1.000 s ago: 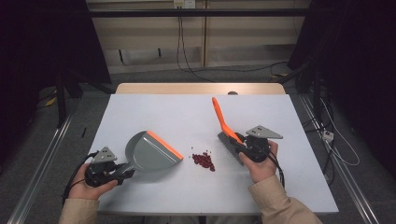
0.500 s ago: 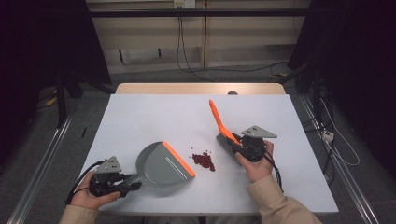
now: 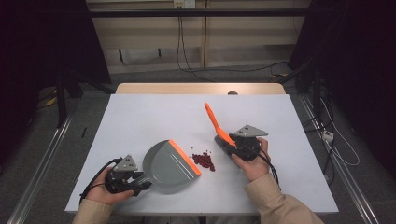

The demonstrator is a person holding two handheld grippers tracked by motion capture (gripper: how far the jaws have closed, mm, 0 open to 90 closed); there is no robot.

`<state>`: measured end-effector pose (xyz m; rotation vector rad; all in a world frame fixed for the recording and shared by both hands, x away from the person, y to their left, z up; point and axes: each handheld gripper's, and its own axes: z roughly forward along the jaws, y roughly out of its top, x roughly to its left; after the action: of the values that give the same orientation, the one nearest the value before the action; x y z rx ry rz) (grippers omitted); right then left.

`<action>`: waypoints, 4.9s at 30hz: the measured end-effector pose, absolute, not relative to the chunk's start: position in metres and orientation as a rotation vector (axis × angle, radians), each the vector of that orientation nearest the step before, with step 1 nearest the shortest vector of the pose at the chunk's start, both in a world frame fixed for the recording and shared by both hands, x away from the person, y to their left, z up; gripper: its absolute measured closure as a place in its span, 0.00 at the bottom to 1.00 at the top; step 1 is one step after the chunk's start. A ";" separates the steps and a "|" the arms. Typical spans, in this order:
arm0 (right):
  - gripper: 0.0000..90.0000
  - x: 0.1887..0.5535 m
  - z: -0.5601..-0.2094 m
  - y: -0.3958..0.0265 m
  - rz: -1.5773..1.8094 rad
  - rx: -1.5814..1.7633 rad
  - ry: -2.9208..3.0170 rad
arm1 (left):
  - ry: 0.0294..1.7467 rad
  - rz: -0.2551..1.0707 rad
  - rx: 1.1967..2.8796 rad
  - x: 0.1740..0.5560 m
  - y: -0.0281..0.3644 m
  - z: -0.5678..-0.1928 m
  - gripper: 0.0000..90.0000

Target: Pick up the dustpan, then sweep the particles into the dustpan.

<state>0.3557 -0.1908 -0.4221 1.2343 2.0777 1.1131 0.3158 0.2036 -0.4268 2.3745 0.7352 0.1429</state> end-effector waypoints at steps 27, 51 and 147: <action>0.79 0.340 -0.430 -0.152 1.012 1.160 2.062 | 0.625 0.040 2.443 0.314 0.179 -0.426 0.70; 0.78 0.333 -0.433 -0.130 1.082 1.194 2.044 | 0.643 -0.005 2.421 0.317 0.178 -0.423 0.69; 0.78 0.328 -0.445 -0.129 1.265 1.144 1.970 | 0.646 -0.055 2.439 0.317 0.178 -0.422 0.70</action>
<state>0.3279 -0.1288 -0.4448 1.1440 1.9696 1.2651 0.3173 0.1777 -0.4219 2.4391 0.6462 -0.0554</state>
